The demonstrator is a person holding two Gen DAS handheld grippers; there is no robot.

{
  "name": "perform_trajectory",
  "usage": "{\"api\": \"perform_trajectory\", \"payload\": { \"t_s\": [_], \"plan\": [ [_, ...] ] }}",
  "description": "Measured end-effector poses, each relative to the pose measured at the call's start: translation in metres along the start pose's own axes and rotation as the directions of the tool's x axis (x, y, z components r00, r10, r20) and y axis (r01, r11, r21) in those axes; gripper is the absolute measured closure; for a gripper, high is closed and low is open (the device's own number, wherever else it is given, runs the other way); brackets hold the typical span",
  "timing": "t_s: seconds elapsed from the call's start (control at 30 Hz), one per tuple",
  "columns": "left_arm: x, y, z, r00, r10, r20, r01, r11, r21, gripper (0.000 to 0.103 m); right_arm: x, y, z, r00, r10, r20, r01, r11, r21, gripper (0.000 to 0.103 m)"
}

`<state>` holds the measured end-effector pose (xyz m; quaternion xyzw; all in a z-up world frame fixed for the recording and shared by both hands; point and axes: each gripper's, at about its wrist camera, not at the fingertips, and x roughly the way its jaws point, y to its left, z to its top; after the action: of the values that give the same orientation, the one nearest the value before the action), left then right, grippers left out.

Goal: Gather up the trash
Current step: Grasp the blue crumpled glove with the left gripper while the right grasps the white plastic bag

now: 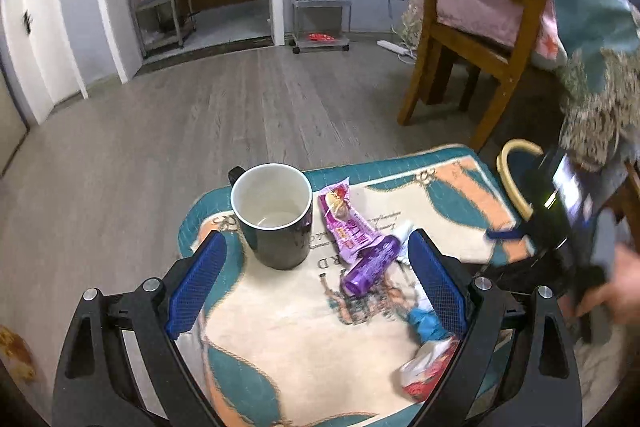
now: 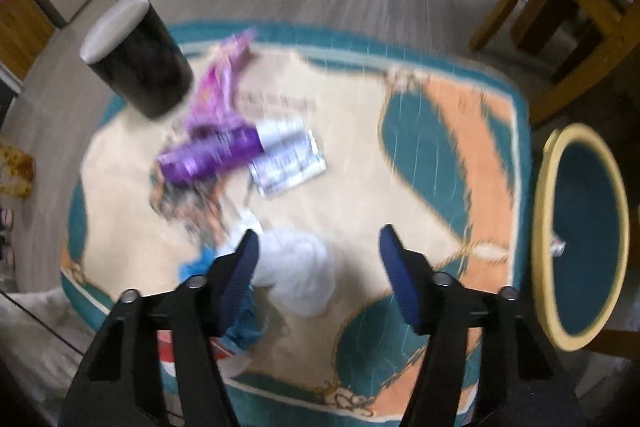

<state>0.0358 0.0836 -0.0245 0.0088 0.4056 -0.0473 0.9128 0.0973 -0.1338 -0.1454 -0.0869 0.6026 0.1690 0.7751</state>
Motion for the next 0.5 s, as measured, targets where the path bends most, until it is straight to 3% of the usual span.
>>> {"api": "perform_trajectory", "payload": {
  "t_s": [0.13, 0.2, 0.27, 0.4, 0.5],
  "plan": [
    [0.006, -0.006, -0.001, 0.999, -0.028, -0.018, 0.028, 1.0, -0.014, 0.013, 0.025, -0.007, -0.005, 0.995, 0.042, -0.095, -0.036, 0.998, 0.056, 0.058],
    [0.011, -0.014, -0.005, 0.998, -0.047, -0.038, 0.047, 0.999, 0.004, 0.013, 0.034, -0.008, -0.008, 0.99, 0.038, -0.135, -0.03, 0.998, 0.061, 0.071],
    [0.017, -0.026, -0.012, 0.996, -0.063, -0.064, 0.066, 0.997, 0.037, 0.013, 0.039, -0.009, -0.01, 0.987, 0.041, -0.155, -0.033, 0.998, 0.055, 0.092],
    [0.028, -0.048, -0.024, 0.992, -0.065, -0.107, 0.076, 0.992, 0.102, 0.013, 0.02, -0.016, -0.003, 0.997, 0.045, -0.063, -0.04, 0.995, 0.091, 0.094],
    [0.034, -0.057, -0.032, 0.986, -0.102, -0.133, 0.114, 0.99, 0.087, 0.013, 0.001, -0.026, 0.002, 0.999, 0.05, 0.02, -0.052, 0.987, 0.151, 0.094]
  ]
}}
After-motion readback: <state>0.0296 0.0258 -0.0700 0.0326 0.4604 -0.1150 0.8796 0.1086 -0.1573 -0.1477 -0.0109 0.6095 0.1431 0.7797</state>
